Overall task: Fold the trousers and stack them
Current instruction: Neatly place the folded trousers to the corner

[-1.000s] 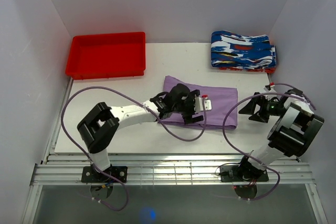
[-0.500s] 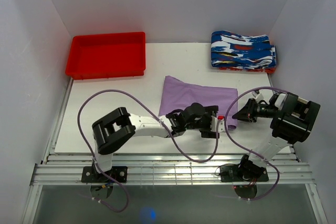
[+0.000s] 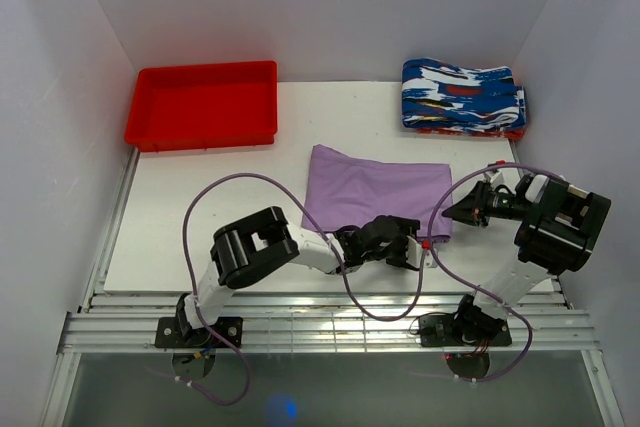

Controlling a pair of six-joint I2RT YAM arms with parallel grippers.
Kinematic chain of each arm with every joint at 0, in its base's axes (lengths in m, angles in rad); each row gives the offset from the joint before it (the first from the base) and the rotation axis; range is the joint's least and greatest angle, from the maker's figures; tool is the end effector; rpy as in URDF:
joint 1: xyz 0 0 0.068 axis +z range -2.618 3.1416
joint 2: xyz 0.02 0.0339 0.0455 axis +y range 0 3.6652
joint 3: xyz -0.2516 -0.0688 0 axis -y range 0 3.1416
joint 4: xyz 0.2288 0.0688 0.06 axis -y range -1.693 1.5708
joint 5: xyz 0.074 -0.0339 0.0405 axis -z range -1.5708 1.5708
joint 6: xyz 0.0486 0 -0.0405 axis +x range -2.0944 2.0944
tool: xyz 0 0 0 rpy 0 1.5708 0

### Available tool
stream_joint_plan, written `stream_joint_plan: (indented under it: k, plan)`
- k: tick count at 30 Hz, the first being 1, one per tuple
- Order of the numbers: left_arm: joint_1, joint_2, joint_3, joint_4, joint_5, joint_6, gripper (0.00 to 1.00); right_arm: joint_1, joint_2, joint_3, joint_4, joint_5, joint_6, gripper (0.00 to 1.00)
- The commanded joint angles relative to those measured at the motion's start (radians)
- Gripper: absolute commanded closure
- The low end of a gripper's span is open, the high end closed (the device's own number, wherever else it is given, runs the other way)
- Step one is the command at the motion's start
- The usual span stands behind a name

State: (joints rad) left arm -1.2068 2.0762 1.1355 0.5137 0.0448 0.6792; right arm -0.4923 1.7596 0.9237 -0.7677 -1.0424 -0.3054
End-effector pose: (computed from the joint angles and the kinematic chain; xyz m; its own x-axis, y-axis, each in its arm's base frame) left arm 0.1534 -0.4088 0.1334 0.4808 0.5006 -0.7199 0.8303 0.0040 0.5573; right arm 0.2507 -0.0868 0.1327 -0.9192 0.3210 -0.2282 -0.0138 0.5530 0.8331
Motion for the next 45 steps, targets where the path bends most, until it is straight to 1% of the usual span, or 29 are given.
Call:
stream_joint_plan:
  k: [1, 3, 4, 5, 6, 7, 8, 9, 10, 11, 12, 14, 15, 21, 24, 27, 28, 30, 31, 34, 35, 36, 37, 38, 40, 41, 42, 43, 45]
  plan:
    - [-0.007, 0.039, -0.003, 0.043, -0.106, 0.089, 0.24, 0.000, -0.008, 0.040, -0.018, -0.005, 0.029, 0.92]
    - [-0.007, 0.056, 0.000, 0.040, -0.123, 0.097, 0.33, 0.000, 0.006, 0.046, -0.009, 0.004, 0.046, 0.92]
    - [-0.007, 0.064, 0.001, 0.037, -0.128, 0.100, 0.37, 0.000, 0.009, 0.047, -0.007, 0.002, 0.052, 0.90]
    - [-0.007, 0.077, 0.009, 0.036, -0.141, 0.103, 0.43, -0.002, 0.012, 0.050, -0.005, 0.001, 0.055, 0.86]
    - [-0.007, 0.084, 0.013, 0.025, -0.148, 0.100, 0.47, 0.000, 0.011, 0.053, -0.005, 0.001, 0.061, 0.72]
    - [-0.005, 0.085, 0.021, 0.013, -0.149, 0.091, 0.52, 0.000, 0.006, 0.063, -0.007, -0.001, 0.065, 0.63]
    - [-0.004, 0.084, 0.027, 0.000, -0.139, 0.070, 0.63, -0.008, -0.003, 0.067, -0.005, 0.002, 0.068, 0.52]
    - [-0.002, 0.073, 0.033, -0.021, -0.129, 0.056, 0.69, -0.012, -0.026, 0.073, -0.005, 0.007, 0.069, 0.25]
    - [0.001, 0.065, 0.038, -0.035, -0.119, 0.037, 0.75, -0.017, -0.040, 0.084, -0.005, 0.013, 0.071, 0.11]
    - [0.003, 0.058, 0.046, -0.052, -0.105, -0.001, 0.80, -0.029, -0.054, 0.089, -0.005, 0.021, 0.074, 0.01]
    - [0.004, 0.045, 0.072, -0.094, -0.082, -0.021, 0.88, -0.038, -0.078, 0.093, -0.005, 0.033, 0.080, 0.10]
    - [0.012, 0.041, 0.111, -0.147, -0.062, -0.065, 0.97, -0.067, -0.100, 0.089, -0.005, 0.039, 0.097, 0.10]
    - [0.018, 0.038, 0.157, -0.191, -0.039, -0.120, 1.00, -0.080, -0.123, 0.080, -0.004, 0.036, 0.098, 0.10]
    - [0.101, 0.062, 0.334, -0.358, 0.114, -0.332, 1.00, -0.126, -0.167, -0.019, 0.031, 0.024, 0.114, 0.10]
    - [0.124, 0.067, 0.356, -0.379, 0.130, -0.377, 1.00, -0.129, -0.172, -0.058, 0.068, 0.001, 0.170, 0.10]
    - [0.157, 0.056, 0.351, -0.370, 0.188, -0.418, 1.00, -0.129, -0.192, -0.135, 0.188, -0.019, 0.265, 0.10]
    - [0.167, 0.053, 0.348, -0.366, 0.197, -0.423, 1.00, -0.129, -0.196, -0.161, 0.284, -0.027, 0.355, 0.10]
    - [0.171, 0.044, 0.340, -0.360, 0.233, -0.425, 1.00, -0.127, -0.200, -0.212, 0.404, -0.069, 0.443, 0.10]
    - [0.171, 0.042, 0.342, -0.359, 0.236, -0.423, 1.00, -0.127, -0.198, -0.259, 0.539, -0.088, 0.547, 0.10]
    - [0.174, 0.044, 0.340, -0.359, 0.244, -0.421, 1.00, -0.111, -0.203, -0.348, 0.735, -0.126, 0.705, 0.10]
    - [0.176, 0.045, 0.343, -0.360, 0.245, -0.420, 1.00, -0.094, -0.222, -0.376, 0.865, -0.128, 0.803, 0.10]
    - [0.176, 0.047, 0.345, -0.360, 0.254, -0.421, 1.00, -0.086, -0.239, -0.403, 0.919, -0.123, 0.846, 0.10]
    - [0.179, 0.047, 0.345, -0.359, 0.259, -0.422, 1.00, -0.080, -0.256, -0.469, 0.980, -0.098, 0.891, 0.10]
    - [0.179, 0.048, 0.346, -0.359, 0.266, -0.425, 1.00, -0.072, -0.291, -0.500, 1.087, -0.076, 0.969, 0.10]
    - [0.179, 0.048, 0.351, -0.359, 0.277, -0.425, 1.00, -0.065, -0.321, -0.558, 1.206, -0.025, 1.047, 0.10]
    - [0.179, 0.050, 0.352, -0.359, 0.280, -0.425, 1.00, -0.058, -0.350, -0.612, 1.273, -0.007, 1.133, 0.10]
    - [0.179, 0.051, 0.356, -0.362, 0.283, -0.425, 1.00, -0.052, -0.362, -0.641, 1.455, 0.004, 1.188, 0.10]
    - [0.179, 0.054, 0.357, -0.363, 0.283, -0.426, 1.00, -0.034, -0.370, -0.669, 1.558, 0.007, 1.242, 0.10]
    - [0.179, 0.056, 0.357, -0.363, 0.283, -0.423, 1.00, -0.013, -0.385, -0.715, 1.703, 0.027, 1.337, 0.10]
